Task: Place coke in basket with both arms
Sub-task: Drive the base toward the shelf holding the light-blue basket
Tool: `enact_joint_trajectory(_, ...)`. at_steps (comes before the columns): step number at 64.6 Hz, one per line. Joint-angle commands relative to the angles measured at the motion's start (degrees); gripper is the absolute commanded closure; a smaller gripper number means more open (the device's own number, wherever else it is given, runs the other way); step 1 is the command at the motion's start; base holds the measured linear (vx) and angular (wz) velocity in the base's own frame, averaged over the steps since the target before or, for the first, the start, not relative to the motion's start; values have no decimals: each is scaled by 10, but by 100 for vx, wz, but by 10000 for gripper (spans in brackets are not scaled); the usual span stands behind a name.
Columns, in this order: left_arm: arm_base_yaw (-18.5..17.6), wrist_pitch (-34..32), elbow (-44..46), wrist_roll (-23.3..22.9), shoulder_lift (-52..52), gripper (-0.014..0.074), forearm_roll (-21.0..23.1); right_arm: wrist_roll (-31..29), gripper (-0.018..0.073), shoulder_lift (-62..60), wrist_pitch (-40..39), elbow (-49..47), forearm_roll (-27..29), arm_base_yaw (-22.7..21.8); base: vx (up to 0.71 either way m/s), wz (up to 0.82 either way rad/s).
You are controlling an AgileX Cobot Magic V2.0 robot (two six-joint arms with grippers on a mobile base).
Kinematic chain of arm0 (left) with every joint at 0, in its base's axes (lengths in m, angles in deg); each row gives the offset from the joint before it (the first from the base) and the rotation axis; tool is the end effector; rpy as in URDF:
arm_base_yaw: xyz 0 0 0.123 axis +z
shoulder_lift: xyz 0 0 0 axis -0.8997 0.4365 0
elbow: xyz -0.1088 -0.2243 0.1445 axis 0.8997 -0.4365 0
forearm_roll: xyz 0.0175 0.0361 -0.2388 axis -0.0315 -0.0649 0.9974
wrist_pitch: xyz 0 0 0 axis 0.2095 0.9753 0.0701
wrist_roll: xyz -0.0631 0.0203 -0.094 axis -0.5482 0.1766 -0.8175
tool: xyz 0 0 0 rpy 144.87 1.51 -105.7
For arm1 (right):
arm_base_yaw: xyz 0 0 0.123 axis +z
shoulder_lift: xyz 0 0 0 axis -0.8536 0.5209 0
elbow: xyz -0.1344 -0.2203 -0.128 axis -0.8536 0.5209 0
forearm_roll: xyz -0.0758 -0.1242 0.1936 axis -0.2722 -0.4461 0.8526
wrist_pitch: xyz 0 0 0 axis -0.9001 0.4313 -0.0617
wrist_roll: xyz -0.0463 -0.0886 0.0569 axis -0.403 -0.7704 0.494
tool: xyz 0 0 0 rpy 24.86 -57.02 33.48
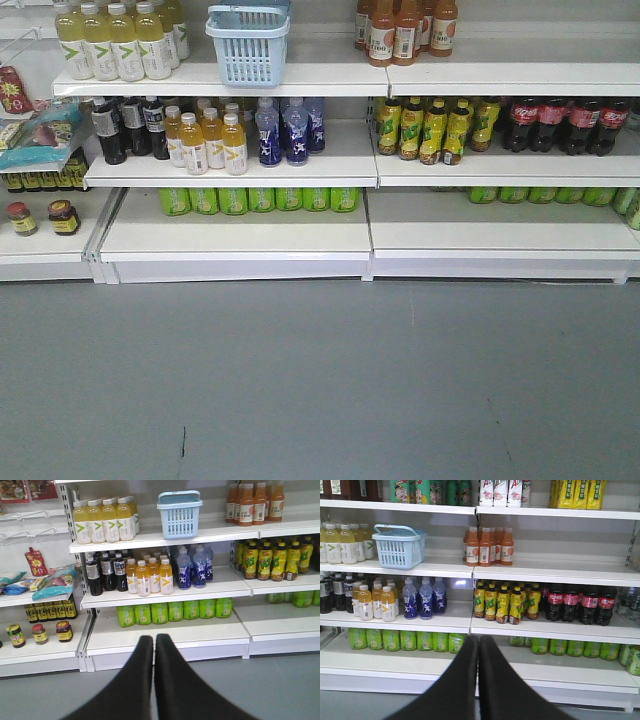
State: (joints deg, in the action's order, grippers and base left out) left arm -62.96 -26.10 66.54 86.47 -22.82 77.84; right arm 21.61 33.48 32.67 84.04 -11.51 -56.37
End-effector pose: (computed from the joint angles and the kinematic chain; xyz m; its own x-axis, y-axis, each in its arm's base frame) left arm 0.0677 0.0008 0.1842 -0.1104 -0.0145 -0.9938 -0.0169 0.9998 -0.0127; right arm 0.0681 0.0020 0.1988 0.0073 -0.0422 -0.9991 -0.0333 0.9985 -0.0424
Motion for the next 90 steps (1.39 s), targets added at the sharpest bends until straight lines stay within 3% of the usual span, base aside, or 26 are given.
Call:
enact_joint_trajectory(1, 0, -43, 1, -4, -11, 603, 0, -2, 568, -11, -41, 6, -4, -4, 0, 0)
enact_joint_trajectory(90, 0, -43, 1, -4, -11, 603, 0, -2, 568, -11, -41, 6, -4, -4, 3, -2)
